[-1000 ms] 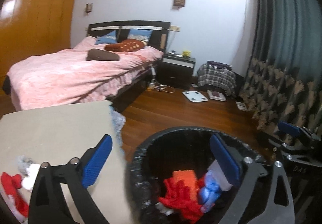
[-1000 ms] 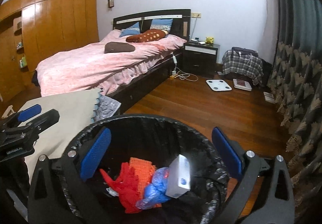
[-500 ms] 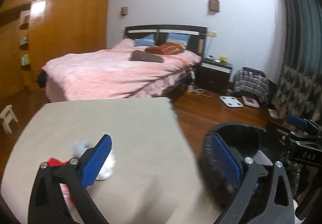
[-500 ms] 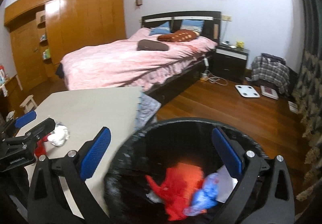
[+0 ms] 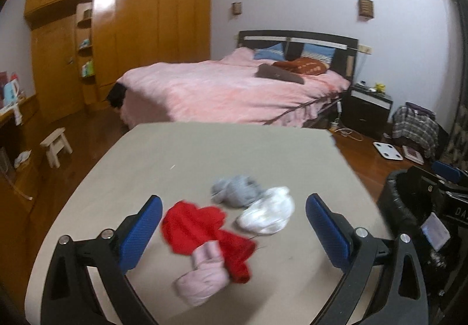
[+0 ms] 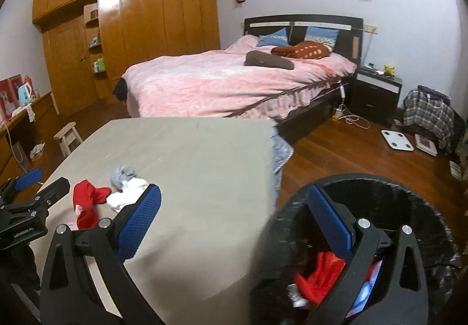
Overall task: Collect trash
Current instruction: 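Move both open tools back over the remaining socks and cloth on the table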
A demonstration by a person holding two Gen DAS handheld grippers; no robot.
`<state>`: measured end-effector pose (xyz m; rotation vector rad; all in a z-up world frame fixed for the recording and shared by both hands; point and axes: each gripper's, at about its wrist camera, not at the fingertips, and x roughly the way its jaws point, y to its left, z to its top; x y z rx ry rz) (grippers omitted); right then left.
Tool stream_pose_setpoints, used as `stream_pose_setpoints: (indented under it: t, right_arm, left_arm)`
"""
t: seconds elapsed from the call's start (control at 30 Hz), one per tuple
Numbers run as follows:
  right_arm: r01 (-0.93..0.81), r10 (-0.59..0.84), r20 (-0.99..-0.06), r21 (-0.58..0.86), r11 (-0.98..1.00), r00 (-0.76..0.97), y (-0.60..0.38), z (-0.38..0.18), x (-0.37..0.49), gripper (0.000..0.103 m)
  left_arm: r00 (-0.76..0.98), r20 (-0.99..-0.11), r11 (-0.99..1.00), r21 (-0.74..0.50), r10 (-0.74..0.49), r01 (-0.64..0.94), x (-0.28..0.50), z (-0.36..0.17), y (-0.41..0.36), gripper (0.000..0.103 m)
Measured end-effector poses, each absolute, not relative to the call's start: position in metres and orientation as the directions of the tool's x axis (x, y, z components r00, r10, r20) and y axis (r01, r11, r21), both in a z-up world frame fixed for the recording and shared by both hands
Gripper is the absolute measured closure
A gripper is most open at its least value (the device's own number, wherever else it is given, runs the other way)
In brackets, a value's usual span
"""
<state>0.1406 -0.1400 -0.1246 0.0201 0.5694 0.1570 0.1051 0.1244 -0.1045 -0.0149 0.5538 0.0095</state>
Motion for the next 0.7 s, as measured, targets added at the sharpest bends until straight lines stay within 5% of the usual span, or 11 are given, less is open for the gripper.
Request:
stream_pose_setpoints:
  t: [0.3, 0.7]
  right_arm:
    - [-0.181, 0.182, -0.565, 0.058, 0.982, 0.805, -0.114, -0.143, 0.142, 0.005]
    - [-0.203, 0.189, -0.577, 0.041, 0.978, 0.794, -0.101, -0.151, 0.145, 0.005]
  left_arm:
    - [0.811, -0.584, 0.996, -0.043, 0.034, -0.073, 0.097, -0.132, 0.148, 0.009]
    - [0.757, -0.654, 0.992, -0.098, -0.003, -0.08, 0.099, -0.157, 0.155, 0.034]
